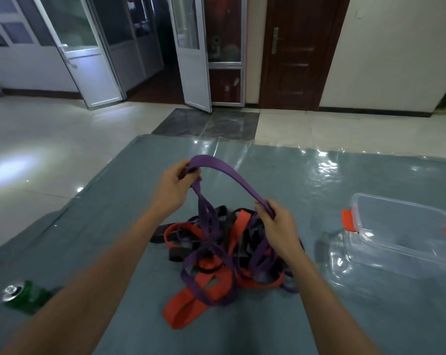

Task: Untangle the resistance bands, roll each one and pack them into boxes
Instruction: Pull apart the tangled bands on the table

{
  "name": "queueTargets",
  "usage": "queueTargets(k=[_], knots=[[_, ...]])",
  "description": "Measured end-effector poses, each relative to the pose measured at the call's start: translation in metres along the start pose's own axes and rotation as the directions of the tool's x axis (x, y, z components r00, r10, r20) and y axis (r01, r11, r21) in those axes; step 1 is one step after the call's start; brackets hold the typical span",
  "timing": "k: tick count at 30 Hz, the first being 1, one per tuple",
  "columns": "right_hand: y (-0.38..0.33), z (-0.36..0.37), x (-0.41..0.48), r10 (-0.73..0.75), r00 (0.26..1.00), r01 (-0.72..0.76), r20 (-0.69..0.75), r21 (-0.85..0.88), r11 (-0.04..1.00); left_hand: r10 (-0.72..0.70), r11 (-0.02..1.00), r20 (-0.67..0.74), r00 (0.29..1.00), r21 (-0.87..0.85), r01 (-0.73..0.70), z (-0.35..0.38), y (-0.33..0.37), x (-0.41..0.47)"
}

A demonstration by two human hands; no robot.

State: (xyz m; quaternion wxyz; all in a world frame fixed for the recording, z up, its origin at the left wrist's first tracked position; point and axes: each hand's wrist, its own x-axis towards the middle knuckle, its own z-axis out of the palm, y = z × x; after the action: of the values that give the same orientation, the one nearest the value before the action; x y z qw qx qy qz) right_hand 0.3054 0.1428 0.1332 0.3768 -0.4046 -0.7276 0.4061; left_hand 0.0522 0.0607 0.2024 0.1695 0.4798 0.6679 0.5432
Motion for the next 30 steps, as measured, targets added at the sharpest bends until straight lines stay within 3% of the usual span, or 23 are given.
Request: queueTargets(k=[4,8,18,25,30], knots=[[-0.009,0.010,0.001,0.023,0.999,-0.024,0.026,0.035,0.999,0.090,0.995,-0.035,0.995,0.042,-0.089,-0.010,0.032,0.003],[-0.008,0.019,-0.004,0.042,0.997,-0.044,0.065,0.027,0.999,0.087,0.984,0.002,0.996,0.156,-0.087,-0.018,0.025,-0.011],[0.018,0.080,-0.046,0.099,0.951,-0.057,0.295,-0.148,0.987,-0.179,0.955,-0.036,0.983,0.235,0.182,-0.069,-0.071,-0.079],[0.008,0.159,-0.052,0.085,0.890,0.030,0.448,-0.244,0.969,-0.249,0.904,-0.125,0.960,0.326,0.277,-0.143,-0.127,-0.120],[-0.011,0.224,-0.058,0.045,0.841,0.121,0.539,-0.269,0.956,-0.383,0.814,-0.197,0.902,0.390,0.431,-0.201,-0.162,-0.151]])
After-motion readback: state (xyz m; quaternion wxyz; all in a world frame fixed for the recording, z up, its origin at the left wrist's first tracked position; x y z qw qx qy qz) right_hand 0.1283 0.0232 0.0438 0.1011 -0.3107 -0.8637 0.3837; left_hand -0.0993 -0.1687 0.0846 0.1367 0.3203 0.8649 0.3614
